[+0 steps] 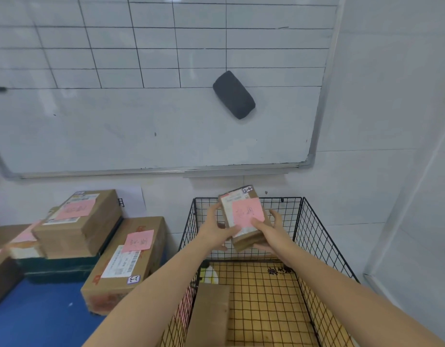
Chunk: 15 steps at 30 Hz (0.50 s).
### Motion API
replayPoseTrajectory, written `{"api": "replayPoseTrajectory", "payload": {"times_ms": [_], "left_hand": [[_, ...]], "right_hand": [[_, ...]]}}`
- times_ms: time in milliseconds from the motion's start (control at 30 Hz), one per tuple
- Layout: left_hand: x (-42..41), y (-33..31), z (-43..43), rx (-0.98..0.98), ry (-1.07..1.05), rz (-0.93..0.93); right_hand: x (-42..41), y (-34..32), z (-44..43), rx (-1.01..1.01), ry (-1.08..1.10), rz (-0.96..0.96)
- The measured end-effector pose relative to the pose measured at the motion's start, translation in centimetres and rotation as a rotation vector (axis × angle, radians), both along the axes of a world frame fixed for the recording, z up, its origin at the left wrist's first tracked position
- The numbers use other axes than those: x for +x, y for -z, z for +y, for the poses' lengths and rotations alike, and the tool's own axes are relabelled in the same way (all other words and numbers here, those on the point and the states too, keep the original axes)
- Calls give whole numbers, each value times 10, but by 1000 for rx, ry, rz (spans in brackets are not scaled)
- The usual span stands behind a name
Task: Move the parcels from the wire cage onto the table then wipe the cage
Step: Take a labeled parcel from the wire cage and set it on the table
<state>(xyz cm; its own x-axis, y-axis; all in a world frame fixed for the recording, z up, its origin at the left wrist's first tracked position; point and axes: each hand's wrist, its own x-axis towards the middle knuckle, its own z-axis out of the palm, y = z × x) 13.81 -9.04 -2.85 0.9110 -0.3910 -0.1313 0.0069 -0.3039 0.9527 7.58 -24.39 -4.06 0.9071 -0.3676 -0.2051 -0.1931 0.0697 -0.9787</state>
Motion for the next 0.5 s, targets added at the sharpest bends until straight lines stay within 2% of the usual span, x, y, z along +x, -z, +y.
{"api": "replayPoseTrajectory", "payload": {"times_ms": [167,367,500], "left_hand": [[-7,0,-4,-6,-16,-88],[-7,6,4,43,-63,-253],[-3,3,9,52,-99,-211]], "right_hand": [[2,1,9,-13,73,-14],[0,0,22,-204,23,50],[-3,-1,31,-402,-42,23]]}}
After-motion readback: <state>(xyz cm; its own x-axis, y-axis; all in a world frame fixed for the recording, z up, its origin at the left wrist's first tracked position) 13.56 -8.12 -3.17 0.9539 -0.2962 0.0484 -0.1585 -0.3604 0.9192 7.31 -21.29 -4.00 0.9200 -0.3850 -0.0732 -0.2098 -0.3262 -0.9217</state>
